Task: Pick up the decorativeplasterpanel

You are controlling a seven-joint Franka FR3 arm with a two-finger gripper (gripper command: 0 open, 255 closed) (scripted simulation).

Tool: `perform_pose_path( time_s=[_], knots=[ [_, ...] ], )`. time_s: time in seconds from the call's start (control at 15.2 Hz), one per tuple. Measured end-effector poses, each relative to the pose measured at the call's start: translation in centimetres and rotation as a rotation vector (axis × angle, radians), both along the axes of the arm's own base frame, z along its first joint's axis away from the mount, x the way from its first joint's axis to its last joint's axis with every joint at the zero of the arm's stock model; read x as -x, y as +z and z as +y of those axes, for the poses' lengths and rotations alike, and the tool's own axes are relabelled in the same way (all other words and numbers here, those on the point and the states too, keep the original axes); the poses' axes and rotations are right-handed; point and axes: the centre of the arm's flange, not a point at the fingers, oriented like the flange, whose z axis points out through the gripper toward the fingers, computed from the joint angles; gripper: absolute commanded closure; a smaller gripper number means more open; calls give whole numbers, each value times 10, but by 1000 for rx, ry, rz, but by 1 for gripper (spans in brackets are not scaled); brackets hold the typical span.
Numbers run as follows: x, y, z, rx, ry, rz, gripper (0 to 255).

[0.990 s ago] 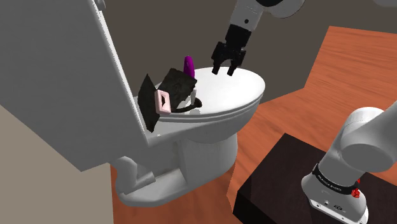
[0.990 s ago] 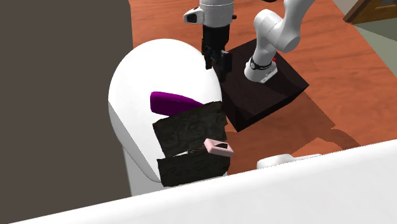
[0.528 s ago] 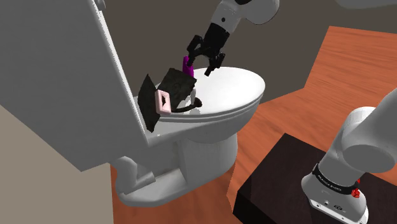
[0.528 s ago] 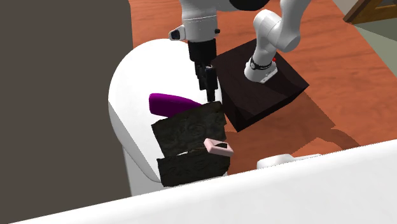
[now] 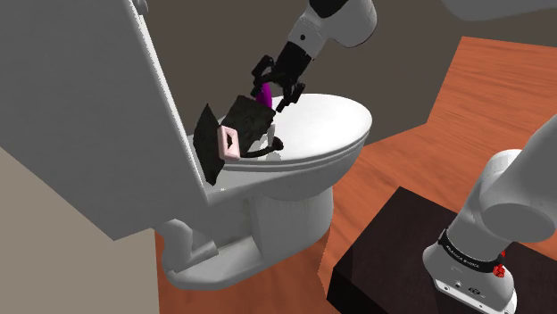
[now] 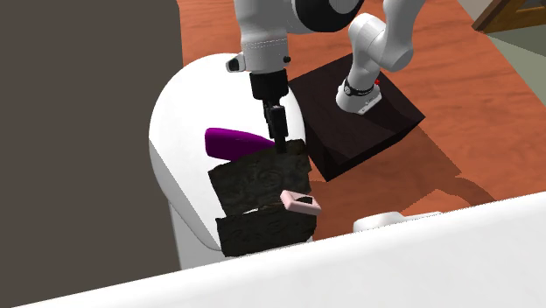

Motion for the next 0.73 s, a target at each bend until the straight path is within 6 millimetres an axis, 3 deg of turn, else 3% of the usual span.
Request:
perform_pose_path(
  time_s=[0.13, 0.2, 0.73],
  knots=[
    [0, -10, -1, 0, 0, 0, 0],
    [0, -12, -1, 0, 0, 0, 255],
    [0, -13, -1, 0, -1, 0, 255]
  ],
)
